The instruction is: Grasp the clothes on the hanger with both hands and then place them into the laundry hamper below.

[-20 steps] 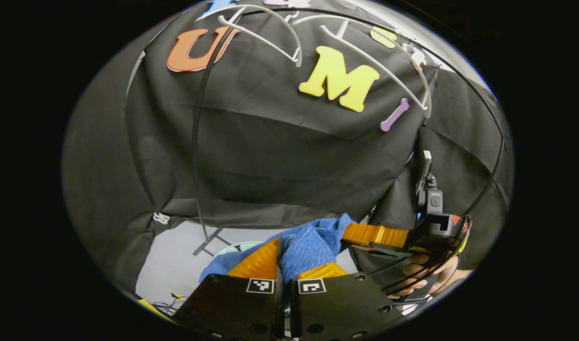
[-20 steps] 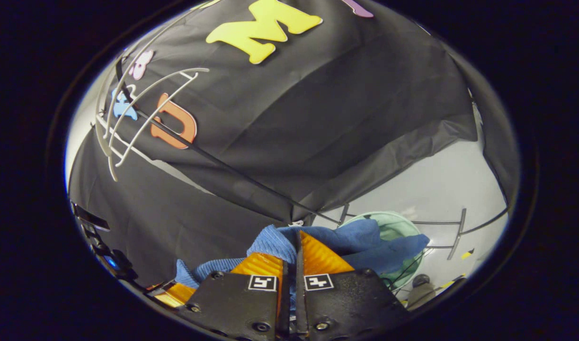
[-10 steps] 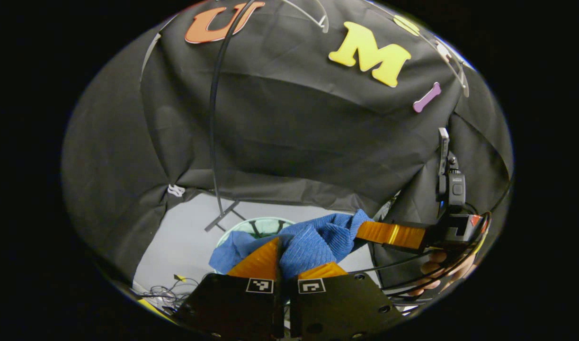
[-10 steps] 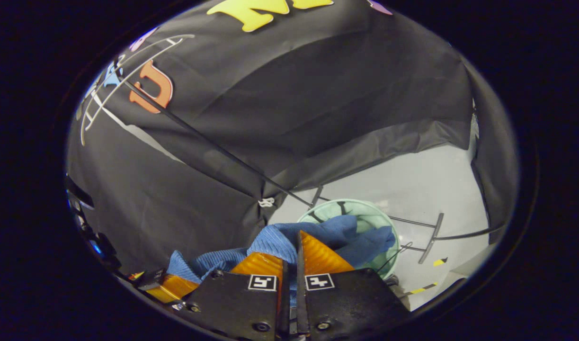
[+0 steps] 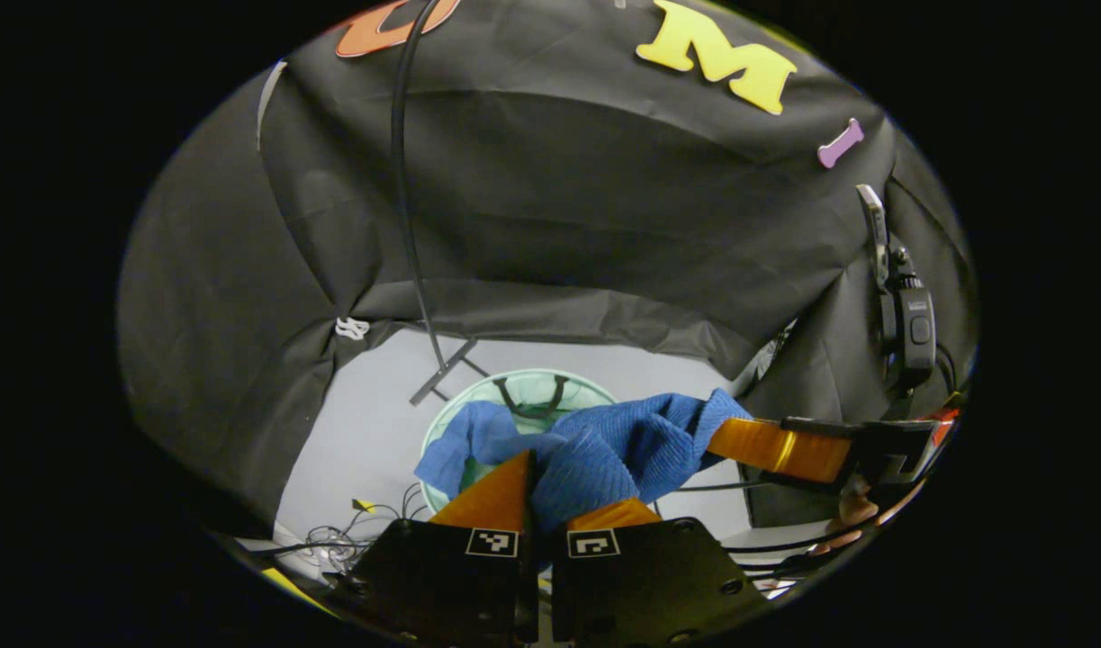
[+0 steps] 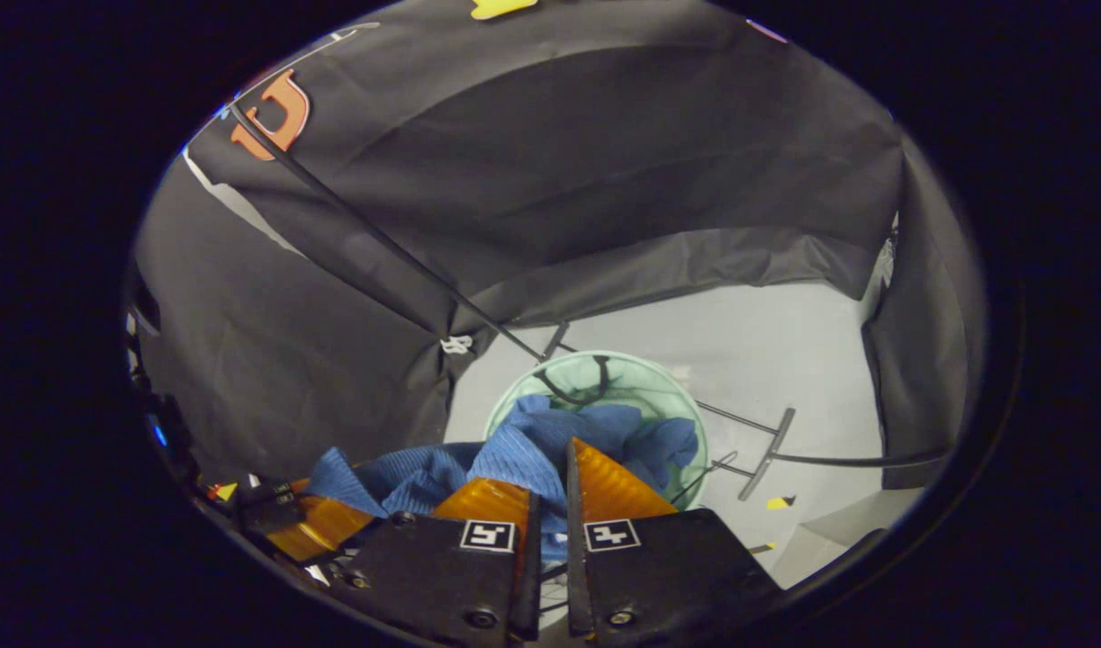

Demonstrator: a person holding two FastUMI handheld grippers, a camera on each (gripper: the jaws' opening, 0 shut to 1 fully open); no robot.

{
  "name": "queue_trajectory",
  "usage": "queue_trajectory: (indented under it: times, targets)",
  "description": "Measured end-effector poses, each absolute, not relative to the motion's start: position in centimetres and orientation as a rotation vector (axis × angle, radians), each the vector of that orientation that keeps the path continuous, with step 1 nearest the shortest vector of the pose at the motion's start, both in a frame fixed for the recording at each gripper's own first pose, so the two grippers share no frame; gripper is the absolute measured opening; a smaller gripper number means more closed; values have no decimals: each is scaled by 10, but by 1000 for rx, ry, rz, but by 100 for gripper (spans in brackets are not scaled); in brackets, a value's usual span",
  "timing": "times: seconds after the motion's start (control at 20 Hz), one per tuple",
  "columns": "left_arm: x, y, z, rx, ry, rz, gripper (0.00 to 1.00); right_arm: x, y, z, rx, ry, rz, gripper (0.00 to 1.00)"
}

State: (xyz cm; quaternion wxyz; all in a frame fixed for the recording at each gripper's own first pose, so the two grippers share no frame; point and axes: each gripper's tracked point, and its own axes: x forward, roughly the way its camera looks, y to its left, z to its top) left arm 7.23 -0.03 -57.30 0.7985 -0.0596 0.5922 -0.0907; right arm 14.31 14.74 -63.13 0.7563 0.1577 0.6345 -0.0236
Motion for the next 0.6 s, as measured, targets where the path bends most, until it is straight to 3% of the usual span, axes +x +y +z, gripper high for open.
queue_trajectory:
  times: [0.1, 0.15, 0.2, 0.25, 0.3, 0.35, 0.4, 0.45, 0.55, 0.6]
  targets:
    - [63, 2, -583, -122, 1322, -185, 7, 143, 141, -621, 333, 1384, -62, 25]
    - [58, -1, -586, -135, 1341, -187, 12, 145, 135, -619, 324, 1376, -66, 35]
    - [56, -5, -584, -153, 1350, -186, 15, 146, 128, -615, 304, 1365, -72, 39]
    - [58, -8, -579, -165, 1349, -185, 26, 150, 121, -608, 278, 1346, -78, 48]
    - [64, -9, -574, -176, 1336, -186, 37, 153, 114, -603, 250, 1330, -82, 50]
    - [67, -10, -570, -184, 1325, -187, 57, 153, 112, -599, 229, 1315, -84, 54]
    - [70, -12, -564, -193, 1316, -188, 52, 152, 108, -591, 211, 1306, -87, 54]
    - [69, -12, -559, -200, 1307, -188, 67, 150, 103, -584, 199, 1291, -87, 56]
    - [70, -10, -551, -212, 1286, -188, 67, 151, 96, -571, 178, 1258, -92, 60]
    - [70, -9, -545, -214, 1278, -183, 80, 151, 95, -565, 168, 1242, -96, 61]
